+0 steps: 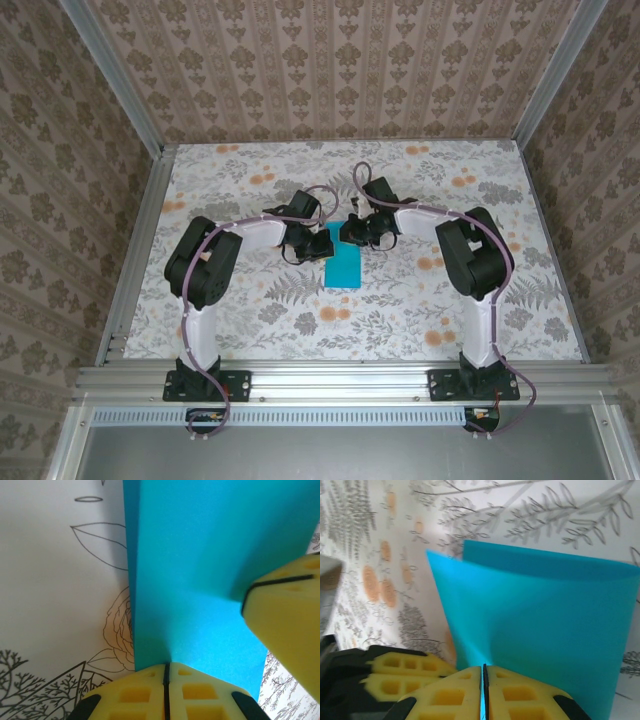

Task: Fold a paper plane with a square sheet of paper (pick it up from the middle)
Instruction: Fold the square sheet of paper in half at the center of the table.

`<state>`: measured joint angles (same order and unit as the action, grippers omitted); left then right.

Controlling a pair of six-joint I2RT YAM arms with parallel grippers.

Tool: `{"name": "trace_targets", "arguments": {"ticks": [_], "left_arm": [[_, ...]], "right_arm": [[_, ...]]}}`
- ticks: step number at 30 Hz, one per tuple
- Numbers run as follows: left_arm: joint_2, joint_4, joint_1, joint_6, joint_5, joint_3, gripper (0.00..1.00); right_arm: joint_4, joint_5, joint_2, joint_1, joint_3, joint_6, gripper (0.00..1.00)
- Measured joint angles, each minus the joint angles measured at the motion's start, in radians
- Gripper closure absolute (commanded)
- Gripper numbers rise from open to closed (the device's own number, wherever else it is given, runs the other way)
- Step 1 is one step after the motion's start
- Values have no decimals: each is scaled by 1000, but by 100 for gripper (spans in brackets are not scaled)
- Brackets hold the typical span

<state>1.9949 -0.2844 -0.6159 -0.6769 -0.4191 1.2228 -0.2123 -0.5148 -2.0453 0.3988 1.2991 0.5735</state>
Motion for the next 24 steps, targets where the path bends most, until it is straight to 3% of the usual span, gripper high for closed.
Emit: {"name": "trace_targets", "arguments": {"ticks": [16,24], "left_arm": [[0,-4,0,5,1,2,91],[2,-14,-4,11,10,9,91]], "right_arm": [[99,12,-21,-52,-52,59,87],[116,-16,70,-44,-138,60,86]]}}
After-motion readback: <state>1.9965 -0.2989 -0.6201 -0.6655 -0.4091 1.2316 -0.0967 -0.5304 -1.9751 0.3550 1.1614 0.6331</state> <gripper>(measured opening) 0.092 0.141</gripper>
